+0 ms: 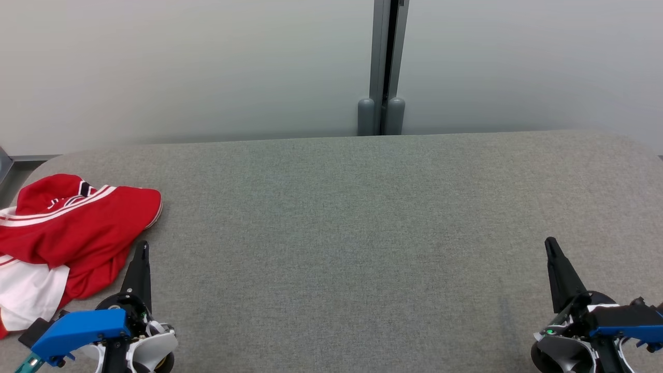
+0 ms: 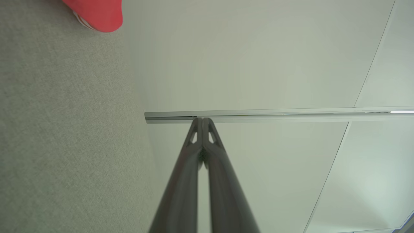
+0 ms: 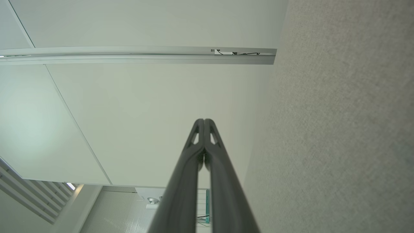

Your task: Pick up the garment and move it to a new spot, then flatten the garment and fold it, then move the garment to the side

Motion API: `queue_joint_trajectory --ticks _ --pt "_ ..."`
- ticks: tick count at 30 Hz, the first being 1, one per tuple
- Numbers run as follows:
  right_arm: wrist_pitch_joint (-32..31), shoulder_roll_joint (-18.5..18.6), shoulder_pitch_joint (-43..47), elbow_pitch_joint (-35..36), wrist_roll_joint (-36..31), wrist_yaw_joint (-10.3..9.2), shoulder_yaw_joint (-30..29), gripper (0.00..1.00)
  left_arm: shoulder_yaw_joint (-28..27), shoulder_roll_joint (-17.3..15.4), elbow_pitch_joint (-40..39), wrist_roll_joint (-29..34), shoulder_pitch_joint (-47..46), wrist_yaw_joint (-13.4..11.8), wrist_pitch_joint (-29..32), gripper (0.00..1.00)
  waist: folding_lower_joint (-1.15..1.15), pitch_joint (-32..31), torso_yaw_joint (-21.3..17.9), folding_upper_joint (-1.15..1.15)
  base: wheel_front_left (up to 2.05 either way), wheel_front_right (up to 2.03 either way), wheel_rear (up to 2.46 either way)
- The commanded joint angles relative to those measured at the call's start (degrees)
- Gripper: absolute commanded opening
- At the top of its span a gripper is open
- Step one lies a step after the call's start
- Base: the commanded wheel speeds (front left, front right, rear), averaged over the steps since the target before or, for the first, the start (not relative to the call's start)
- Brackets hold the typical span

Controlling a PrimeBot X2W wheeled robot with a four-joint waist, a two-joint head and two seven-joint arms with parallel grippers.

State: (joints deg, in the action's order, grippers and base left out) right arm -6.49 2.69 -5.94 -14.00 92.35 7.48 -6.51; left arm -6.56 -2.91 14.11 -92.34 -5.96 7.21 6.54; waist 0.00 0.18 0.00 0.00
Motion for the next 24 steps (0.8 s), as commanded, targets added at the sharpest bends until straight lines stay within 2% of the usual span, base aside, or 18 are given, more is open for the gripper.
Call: queue_joint_trajectory --ticks 1,14,15,24 --pt "-0.16 0.39 -0.61 -0.09 0.14 0.02 0.03 0.0 -0.06 0.11 -0.28 -0.16 -0.55 0.56 0.14 0.0 0.0 0.0 0.0 0.0 0.0 0.0 0.0" --pt "-0.16 0.39 -0.61 -0.09 0.14 0.02 0.03 0.0 -0.05 0.11 -0.28 -0.16 -0.55 0.56 0.14 0.0 0.0 0.0 0.0 0.0 0.0 0.0 0.0" --pt "0.01 0.0 0.0 0.01 0.0 0.0 0.01 1.0 0.01 0.0 0.0 0.0 0.0 0.0 -0.02 1.0 0.0 0.0 0.0 0.0 0.0 0.0 0.0" --pt "1.34 -0.44 2.01 -1.59 -0.15 -0.08 1.28 1.0 0.98 0.32 1.93 0.45 2.44 -0.14 -1.41 1.0 0.0 0.0 0.0 0.0 0.0 0.0 0.0"
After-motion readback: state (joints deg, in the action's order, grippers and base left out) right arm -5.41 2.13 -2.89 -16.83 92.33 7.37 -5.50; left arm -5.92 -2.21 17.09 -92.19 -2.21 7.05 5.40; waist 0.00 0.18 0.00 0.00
